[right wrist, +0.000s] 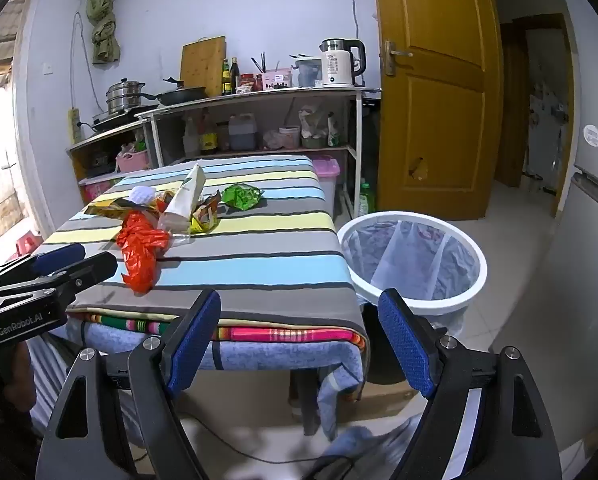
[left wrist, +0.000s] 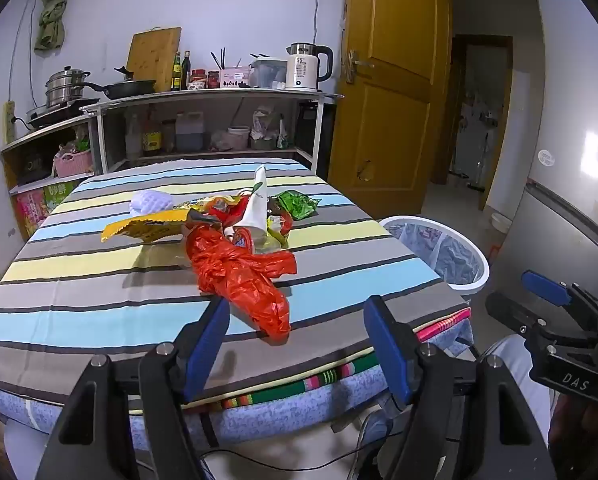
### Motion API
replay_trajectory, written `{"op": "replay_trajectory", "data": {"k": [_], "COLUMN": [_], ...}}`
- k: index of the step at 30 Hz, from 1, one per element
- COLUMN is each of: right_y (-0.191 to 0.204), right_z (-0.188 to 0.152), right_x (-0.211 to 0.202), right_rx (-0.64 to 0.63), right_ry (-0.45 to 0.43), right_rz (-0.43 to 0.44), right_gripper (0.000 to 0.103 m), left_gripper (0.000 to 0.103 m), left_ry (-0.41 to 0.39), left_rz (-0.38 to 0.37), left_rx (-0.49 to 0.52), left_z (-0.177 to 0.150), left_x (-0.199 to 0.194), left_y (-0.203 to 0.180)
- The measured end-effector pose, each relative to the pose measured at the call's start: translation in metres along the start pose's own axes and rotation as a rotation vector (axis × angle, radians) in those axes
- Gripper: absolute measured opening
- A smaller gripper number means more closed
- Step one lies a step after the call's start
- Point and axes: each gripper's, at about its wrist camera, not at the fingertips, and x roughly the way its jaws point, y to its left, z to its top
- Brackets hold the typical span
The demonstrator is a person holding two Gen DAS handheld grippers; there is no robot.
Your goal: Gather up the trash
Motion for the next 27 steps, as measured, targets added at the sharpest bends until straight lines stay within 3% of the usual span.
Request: {"op": "replay_trajectory", "data": {"k": [27], "right_y": [-0.0044], "right_z": [0.0014], "right_x": [0.0006], "right_rx": [0.019], "right_ry": [0.008], "right_rz": [-0.008], "right_gripper": [0.081], "left_gripper": [0.071], "left_ry": [-0.007], "left_rz": [-0.012], "left_rx": [-0.002], "left_z": [0.0024], "left_x": [-0.0004], "left_y": [-0.0020]}}
